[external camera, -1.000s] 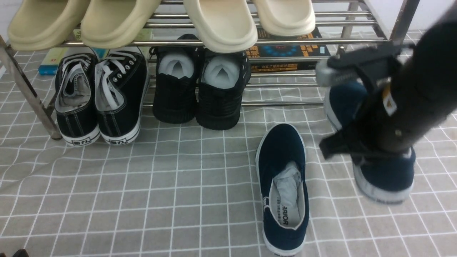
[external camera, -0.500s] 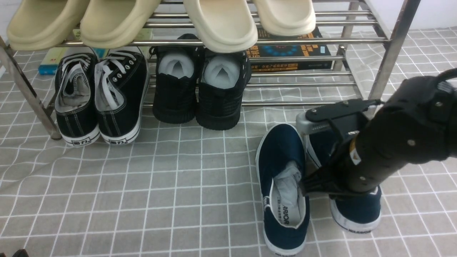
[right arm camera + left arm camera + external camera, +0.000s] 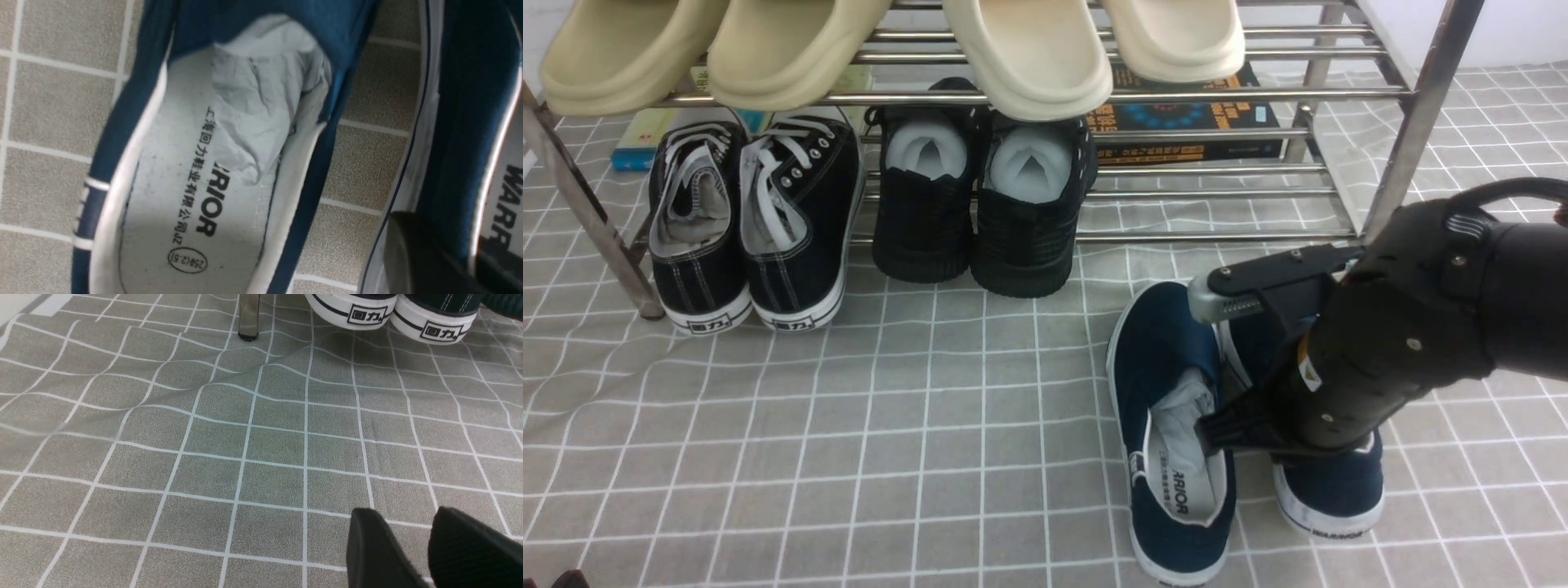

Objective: Take the shoes off the shelf with your hand from the grey coffee tablecloth.

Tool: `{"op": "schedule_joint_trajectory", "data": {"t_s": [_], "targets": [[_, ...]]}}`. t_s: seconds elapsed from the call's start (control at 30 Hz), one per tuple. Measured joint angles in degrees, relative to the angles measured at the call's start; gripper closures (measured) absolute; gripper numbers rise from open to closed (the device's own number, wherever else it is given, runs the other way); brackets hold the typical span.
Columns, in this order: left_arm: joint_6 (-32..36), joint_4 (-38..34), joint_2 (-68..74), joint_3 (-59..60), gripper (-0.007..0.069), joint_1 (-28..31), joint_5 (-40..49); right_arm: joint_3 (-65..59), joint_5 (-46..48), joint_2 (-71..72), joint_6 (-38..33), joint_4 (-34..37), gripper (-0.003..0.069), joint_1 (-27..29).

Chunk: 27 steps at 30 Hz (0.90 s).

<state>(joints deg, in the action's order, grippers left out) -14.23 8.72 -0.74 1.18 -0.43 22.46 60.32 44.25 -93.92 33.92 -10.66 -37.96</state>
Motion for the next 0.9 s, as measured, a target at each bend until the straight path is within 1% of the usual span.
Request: {"op": "schedule_joint_trajectory", "data": {"t_s": [0.13,0.23,0.3,0.33,0.37,0.4,0.43,0.47,0.5,0.53,0.57,0.6,0.67,0.77,0.8,0.87,0.9], "targets": [[0.0,0.0,0.0,0.0,0.0384,0.0,0.0,0.0,-0.04,0.0,2.1,0.0,0.0623,0.0],[0.0,0.0,0.0,0.0,0.0384,0.0,0.0,0.0,-0.06,0.0,2.87,0.09,0.0589,0.0],[0.0,0.0,0.0,0.04,0.0384,0.0,0.0,0.0,-0.01,0.0,2.64,1.16,0.0536,0.0],[0.0,0.0,0.0,0.04,0.0384,0.0,0.0,0.0,0.27,0.0,1.33,2.75,0.0474,0.0],[0.0,0.0,0.0,0.04,0.0384,0.0,0.0,0.0,0.49,0.06,0.74,3.52,0.0448,0.0],[0.0,0.0,0.0,0.04,0.0384,0.0,0.0,0.18,1.2,0.06,-0.73,5.15,0.0396,0.0],[0.0,0.0,0.0,0.04,0.0384,0.0,0.0,0.14,1.35,0.06,-0.96,5.43,0.0388,0.0],[0.0,0.0,0.0,0.04,0.0384,0.0,0.0,0.83,3.05,0.17,-3.48,7.05,0.0336,0.0],[0.0,0.0,0.0,0.04,0.0384,0.0,0.0,1.43,3.94,0.17,-4.61,7.7,0.0314,0.0],[0.0,0.0,0.0,0.04,0.0384,0.0,0.0,2.72,6.76,0.46,-7.45,8.31,0.0295,0.0],[0.0,0.0,0.0,0.04,0.0384,0.0,0.0,4.11,8.77,0.8,-9.04,8.45,0.0292,0.0],[0.0,0.0,0.0,0.04,0.0384,0.0,0.0,5.36,10.96,1.22,-10.41,8.45,0.0296,0.0],[0.0,0.0,0.0,0.04,0.0384,0.0,0.0,8.87,17.13,3.26,-13.34,7.91,0.0337,0.0],[0.0,0.0,0.0,0.04,0.0384,0.0,0.0,12.12,23.23,7.79,-16.07,5.56,0.046,0.0],[0.0,0.0,0.0,0.04,0.0384,0.0,0.0,12.23,23.47,8.16,-16.3,5.3,0.047,0.0],[0.0,0.0,0.0,0.04,0.0384,0.0,0.0,12.56,24.69,11.34,-17.92,2.63,0.0557,0.0],[0.0,0.0,0.0,0.04,0.0384,0.0,0.0,11.75,25.27,15.08,-18.7,0.23,0.0629,0.0]]}}
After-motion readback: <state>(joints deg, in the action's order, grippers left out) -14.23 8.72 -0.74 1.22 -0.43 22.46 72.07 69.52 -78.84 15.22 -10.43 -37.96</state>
